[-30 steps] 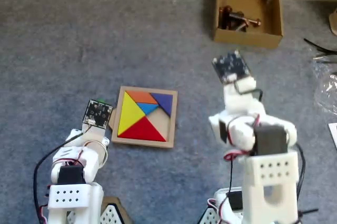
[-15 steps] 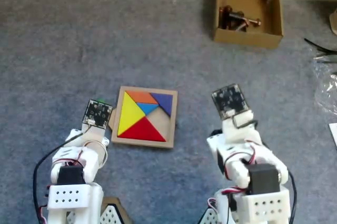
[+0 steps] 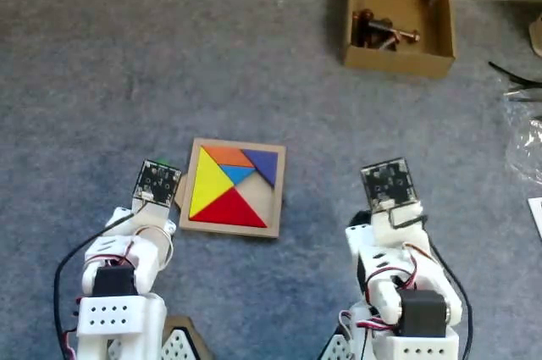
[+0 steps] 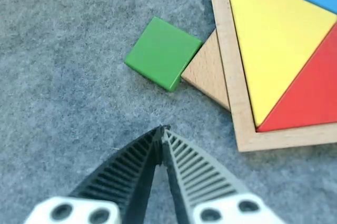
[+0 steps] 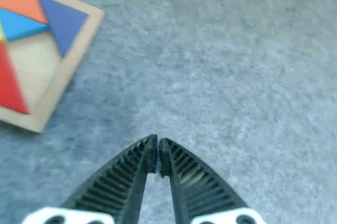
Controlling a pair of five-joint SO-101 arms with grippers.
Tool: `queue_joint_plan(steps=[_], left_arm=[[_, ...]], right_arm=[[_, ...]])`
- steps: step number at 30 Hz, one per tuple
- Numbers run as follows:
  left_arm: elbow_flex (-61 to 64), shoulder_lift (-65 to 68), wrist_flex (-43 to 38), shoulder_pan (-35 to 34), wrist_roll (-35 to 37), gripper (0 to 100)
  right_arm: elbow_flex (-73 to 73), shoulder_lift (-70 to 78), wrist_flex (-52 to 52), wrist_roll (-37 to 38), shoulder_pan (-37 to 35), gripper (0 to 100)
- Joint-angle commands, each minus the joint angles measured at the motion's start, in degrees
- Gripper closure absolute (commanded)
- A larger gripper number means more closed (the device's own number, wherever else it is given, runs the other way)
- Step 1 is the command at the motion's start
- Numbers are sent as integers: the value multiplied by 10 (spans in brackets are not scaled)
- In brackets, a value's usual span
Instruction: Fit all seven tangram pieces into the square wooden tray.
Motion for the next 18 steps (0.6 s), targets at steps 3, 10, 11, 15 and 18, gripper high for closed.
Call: queue_joint_plan(steps=[3, 10, 11, 15, 18], left_arm=[[13, -8, 2, 7, -4, 993], [13, -8, 2, 7, -4, 993], [13, -8, 2, 7, -4, 993], [13, -8, 2, 7, -4, 993], [13, -8, 2, 7, -4, 993]], right_arm=[[23, -33, -22, 8, 23, 994], [120, -92, -44, 8, 23, 993], [133, -102, -44, 8, 23, 993], [170, -129, -44, 8, 23, 993], [187, -125, -44, 6, 23, 993]])
